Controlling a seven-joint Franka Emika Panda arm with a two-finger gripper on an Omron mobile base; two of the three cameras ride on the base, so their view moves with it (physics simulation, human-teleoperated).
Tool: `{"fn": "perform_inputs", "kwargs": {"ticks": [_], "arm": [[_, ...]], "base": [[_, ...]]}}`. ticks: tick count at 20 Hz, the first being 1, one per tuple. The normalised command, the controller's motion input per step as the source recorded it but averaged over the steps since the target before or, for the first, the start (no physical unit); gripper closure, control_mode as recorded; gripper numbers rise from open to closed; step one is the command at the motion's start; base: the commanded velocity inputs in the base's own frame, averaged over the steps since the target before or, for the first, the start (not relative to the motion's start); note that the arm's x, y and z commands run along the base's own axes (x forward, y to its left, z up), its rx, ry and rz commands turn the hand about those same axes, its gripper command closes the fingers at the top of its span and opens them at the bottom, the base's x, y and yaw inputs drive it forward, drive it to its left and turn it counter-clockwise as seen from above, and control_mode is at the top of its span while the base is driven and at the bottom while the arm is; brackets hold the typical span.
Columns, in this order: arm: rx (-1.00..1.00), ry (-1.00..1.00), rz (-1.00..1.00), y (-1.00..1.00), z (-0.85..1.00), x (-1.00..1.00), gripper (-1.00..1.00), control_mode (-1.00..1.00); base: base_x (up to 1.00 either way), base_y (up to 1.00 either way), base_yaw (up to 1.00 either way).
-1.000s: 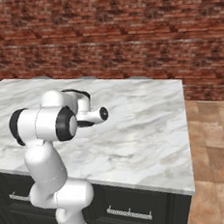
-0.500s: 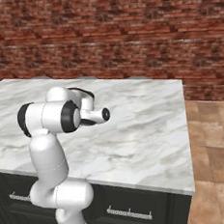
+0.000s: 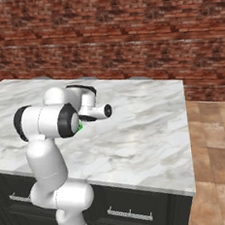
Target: Open the cabinet directly in front. Then move the beer and the mug to the dining counter with the jar on it.
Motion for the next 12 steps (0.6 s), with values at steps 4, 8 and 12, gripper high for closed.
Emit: {"fn": "perform_inputs", "kwargs": {"ticks": [4, 8, 12], "arm": [[0.02, -0.07, 0.00, 0.00, 1.00, -0.23, -1.00, -1.00], [0.00, 0.00, -0.01, 0.00, 1.00, -0.49, -1.00, -1.00], [-0.04, 0.09, -0.12, -0.07, 1.00, -0.73, -1.00, -1.00]], "base": [[0.00, 0.00, 0.00], [0.00, 0.00, 0.00], [0.00, 0.00, 0.00]]}}
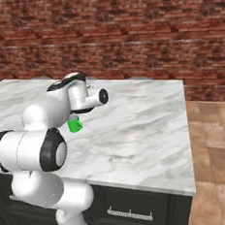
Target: Open the cabinet directly in front. Then move the beer and the mug to the dining counter with the jar on it.
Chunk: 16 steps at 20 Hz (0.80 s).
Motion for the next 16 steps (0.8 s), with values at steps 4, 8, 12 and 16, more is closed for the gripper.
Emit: {"fn": "perform_inputs", "kwargs": {"ticks": [4, 8, 12, 16], "arm": [[-0.12, 0.14, -0.15, -0.21, 1.00, -0.85, -1.00, -1.00], [-0.26, 0.05, -0.09, -0.33, 1.00, -0.99, -1.00, -1.00], [-0.28, 0.01, -0.06, -0.45, 1.00, -1.00, -1.00, -1.00], [-0.36, 0.16, 0.00, -0.38, 0.92, -1.00, -1.00, -1.00]], "base": [[0.00, 0.00, 0.00], [0.00, 0.00, 0.00], [0.00, 0.00, 0.00], [0.00, 0.00, 0.00]]}}
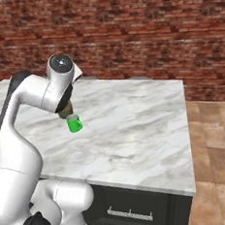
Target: Open the cabinet directly in front. Then move the beer and the mug to the dining counter with the jar on it.
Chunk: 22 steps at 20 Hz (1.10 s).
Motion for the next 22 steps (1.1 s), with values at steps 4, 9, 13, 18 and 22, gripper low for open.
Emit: {"fn": "perform_inputs", "kwargs": {"ticks": [4, 9, 13, 18, 22], "arm": [[-0.34, 0.27, -0.02, 0.11, 0.42, -0.55, -1.00, -1.00], [0.00, 0.00, 0.00, 0.00, 0.00, 0.00, -1.00, -1.00], [-0.02, -0.11, 0.00, 0.03, 0.01, -0.27, -1.00, -1.00], [-0.18, -0.48, 0.00, 0.03, 0.00, -0.93, -1.00, -1.00], [-0.16, -0.53, 0.00, 0.00, 0.00, -0.90, -1.00, -1.00]], "base": [[0.00, 0.00, 0.00], [0.00, 0.00, 0.00], [0.00, 0.00, 0.00], [0.00, 0.00, 0.00], [0.00, 0.00, 0.00]]}}
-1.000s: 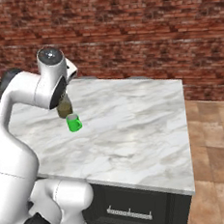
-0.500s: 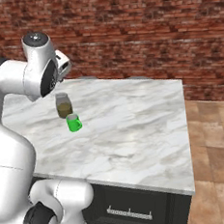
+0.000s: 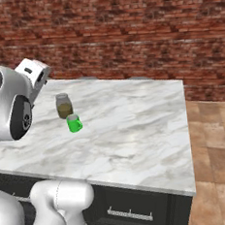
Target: Open the cabinet directly in front. Then move the beer and the mug to the dining counter with the jar on it.
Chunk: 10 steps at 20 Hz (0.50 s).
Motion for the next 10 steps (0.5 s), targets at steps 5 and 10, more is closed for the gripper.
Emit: {"fn": "perform_inputs", "kwargs": {"ticks": [5, 10], "arm": [[-0.01, -0.03, 0.00, 0.00, 0.00, -0.08, -1.00, -1.00], [0.00, 0.00, 0.00, 0.00, 0.00, 0.00, -1.00, -1.00]], "base": [[0.00, 0.00, 0.00], [0.00, 0.00, 0.00]]}}
